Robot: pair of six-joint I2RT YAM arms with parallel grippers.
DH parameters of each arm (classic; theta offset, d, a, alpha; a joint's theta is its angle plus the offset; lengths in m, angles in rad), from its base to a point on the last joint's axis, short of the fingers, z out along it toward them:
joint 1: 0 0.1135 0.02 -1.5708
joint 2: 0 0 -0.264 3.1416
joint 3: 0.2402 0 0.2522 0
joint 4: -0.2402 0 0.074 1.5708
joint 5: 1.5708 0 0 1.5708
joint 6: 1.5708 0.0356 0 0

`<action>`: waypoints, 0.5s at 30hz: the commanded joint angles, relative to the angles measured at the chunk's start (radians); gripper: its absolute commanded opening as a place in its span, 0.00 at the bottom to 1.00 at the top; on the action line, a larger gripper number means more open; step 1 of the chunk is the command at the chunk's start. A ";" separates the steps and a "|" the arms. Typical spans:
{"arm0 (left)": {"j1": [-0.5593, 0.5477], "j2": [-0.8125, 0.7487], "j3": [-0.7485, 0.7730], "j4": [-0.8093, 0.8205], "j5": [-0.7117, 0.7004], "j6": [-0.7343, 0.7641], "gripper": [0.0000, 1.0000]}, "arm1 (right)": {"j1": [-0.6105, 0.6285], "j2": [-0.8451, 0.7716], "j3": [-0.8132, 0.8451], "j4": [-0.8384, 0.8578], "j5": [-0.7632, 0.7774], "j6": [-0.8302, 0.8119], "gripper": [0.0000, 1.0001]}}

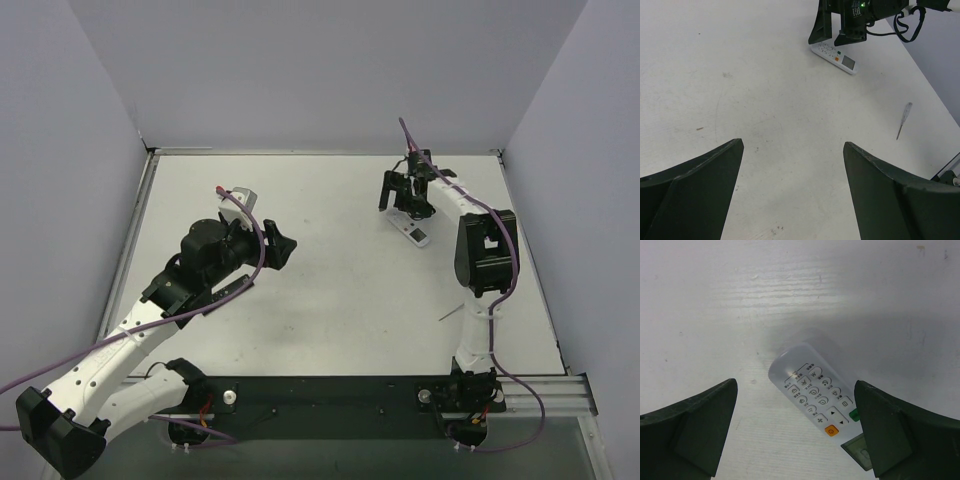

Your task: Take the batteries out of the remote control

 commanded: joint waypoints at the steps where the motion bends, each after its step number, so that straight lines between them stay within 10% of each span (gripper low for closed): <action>1: 0.000 -0.015 0.001 0.044 0.014 -0.010 0.92 | -0.005 0.007 0.045 -0.029 -0.088 -0.013 0.96; 15: 0.000 -0.005 -0.001 0.046 0.020 -0.013 0.92 | 0.008 -0.055 -0.083 0.031 -0.173 -0.048 0.95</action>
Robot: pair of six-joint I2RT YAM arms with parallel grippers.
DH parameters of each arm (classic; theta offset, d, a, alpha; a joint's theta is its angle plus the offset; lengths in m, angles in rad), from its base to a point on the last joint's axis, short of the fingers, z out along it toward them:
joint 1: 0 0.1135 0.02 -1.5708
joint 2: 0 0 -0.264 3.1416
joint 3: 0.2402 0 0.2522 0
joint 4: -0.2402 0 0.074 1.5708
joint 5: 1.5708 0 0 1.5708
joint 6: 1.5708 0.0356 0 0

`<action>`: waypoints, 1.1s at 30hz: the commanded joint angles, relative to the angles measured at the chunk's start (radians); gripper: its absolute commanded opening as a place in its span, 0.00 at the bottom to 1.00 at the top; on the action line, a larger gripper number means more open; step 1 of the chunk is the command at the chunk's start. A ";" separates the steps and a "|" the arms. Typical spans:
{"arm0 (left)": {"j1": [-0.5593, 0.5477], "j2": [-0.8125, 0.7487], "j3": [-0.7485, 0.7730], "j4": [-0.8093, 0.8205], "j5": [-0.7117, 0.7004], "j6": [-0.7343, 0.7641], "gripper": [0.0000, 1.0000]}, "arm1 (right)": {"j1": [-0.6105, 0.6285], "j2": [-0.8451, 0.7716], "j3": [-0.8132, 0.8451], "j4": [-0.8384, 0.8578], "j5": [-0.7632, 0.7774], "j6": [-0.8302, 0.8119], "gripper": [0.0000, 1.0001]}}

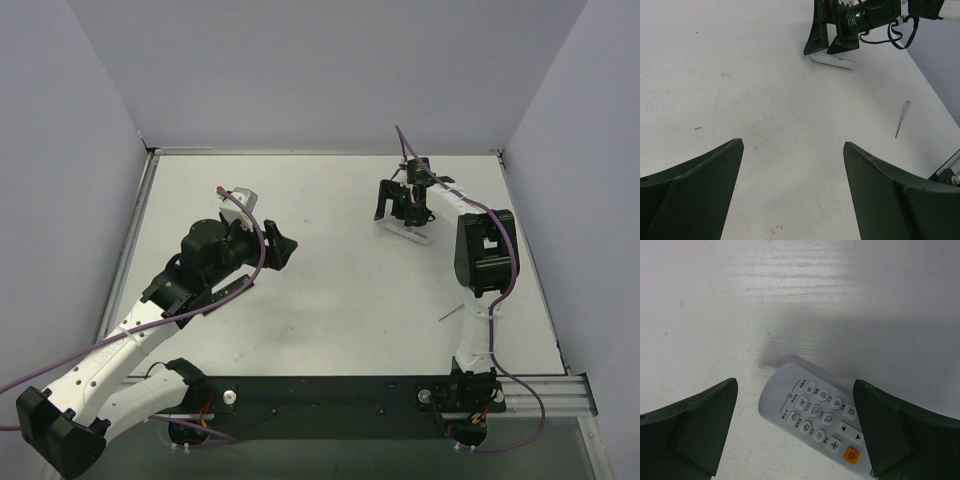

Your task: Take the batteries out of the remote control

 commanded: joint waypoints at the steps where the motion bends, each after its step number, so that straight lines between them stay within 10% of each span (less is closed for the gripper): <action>1: 0.000 -0.003 0.002 0.047 0.013 -0.011 0.92 | 0.009 -0.068 -0.028 0.002 -0.059 -0.029 0.95; 25: 0.006 0.015 -0.001 0.058 0.050 -0.028 0.92 | 0.166 -0.395 -0.344 -0.062 -0.026 0.011 0.92; 33: 0.008 0.024 -0.001 0.059 0.061 -0.034 0.92 | 0.172 -0.495 -0.379 -0.163 0.397 0.342 0.84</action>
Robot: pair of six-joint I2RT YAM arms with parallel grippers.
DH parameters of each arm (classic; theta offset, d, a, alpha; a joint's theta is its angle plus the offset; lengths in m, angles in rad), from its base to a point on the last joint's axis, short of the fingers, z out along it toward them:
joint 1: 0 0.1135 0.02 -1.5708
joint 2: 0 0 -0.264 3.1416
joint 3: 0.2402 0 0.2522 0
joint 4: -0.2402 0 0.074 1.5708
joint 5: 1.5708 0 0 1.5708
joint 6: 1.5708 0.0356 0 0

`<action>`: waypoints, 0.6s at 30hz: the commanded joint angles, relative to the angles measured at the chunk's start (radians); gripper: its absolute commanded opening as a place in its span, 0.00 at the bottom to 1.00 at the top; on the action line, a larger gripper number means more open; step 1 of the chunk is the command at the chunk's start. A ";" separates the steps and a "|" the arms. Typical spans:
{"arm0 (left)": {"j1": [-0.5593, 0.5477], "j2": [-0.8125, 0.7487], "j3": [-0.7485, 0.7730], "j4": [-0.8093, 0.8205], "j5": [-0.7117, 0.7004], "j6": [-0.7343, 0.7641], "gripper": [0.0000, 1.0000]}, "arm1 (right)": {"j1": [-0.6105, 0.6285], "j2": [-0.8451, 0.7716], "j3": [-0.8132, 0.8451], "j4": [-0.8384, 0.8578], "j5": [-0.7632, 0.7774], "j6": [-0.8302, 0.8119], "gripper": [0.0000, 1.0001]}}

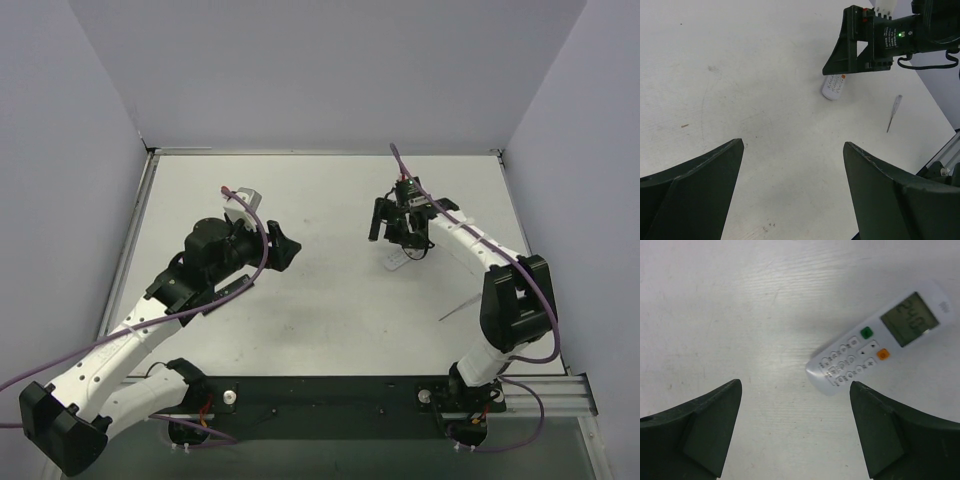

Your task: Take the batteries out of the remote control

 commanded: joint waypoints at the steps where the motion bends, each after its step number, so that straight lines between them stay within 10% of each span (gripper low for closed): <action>1: 0.006 0.003 0.000 0.051 0.016 -0.012 0.92 | -0.003 -0.042 -0.010 -0.102 0.333 0.221 0.83; 18: -0.002 0.016 0.007 0.029 -0.011 -0.013 0.89 | -0.095 0.237 0.213 -0.257 0.464 0.529 0.82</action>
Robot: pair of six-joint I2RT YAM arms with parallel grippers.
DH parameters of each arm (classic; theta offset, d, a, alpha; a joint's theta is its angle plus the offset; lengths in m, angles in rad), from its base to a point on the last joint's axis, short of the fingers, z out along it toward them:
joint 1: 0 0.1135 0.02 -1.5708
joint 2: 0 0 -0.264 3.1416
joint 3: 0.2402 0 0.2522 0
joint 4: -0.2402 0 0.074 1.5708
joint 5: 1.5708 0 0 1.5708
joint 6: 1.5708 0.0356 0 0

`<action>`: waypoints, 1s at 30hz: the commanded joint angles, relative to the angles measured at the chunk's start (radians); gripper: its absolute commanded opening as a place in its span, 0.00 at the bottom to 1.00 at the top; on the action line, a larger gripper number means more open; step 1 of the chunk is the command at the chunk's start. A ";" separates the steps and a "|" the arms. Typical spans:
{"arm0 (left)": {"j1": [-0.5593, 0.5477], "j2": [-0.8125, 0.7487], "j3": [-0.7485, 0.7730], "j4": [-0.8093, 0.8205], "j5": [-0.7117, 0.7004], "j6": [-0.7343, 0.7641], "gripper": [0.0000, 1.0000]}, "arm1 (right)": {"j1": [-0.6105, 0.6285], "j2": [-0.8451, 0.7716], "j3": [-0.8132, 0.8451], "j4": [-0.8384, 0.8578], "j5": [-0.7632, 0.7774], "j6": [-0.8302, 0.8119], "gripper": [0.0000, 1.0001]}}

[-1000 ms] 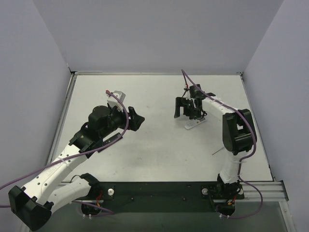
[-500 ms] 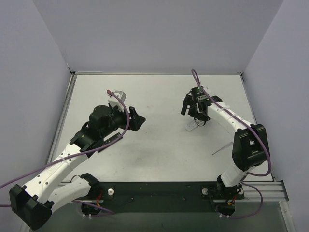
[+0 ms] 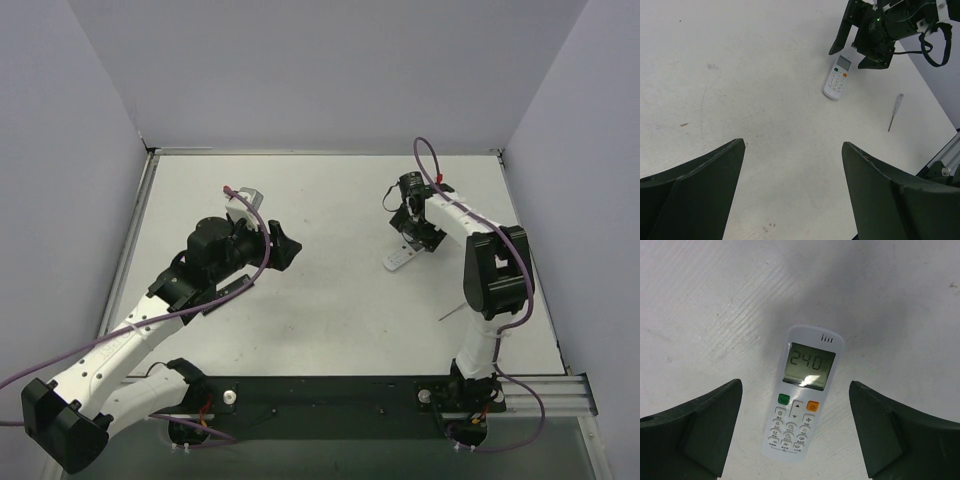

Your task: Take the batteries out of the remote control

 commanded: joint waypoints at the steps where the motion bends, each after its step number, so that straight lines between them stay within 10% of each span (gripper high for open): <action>1: -0.002 0.000 0.009 0.017 -0.016 -0.010 0.89 | 0.003 0.040 0.053 -0.075 0.052 0.081 0.82; 30: -0.013 0.040 0.042 -0.038 -0.012 -0.041 0.84 | -0.024 0.099 0.022 -0.081 0.038 0.082 0.65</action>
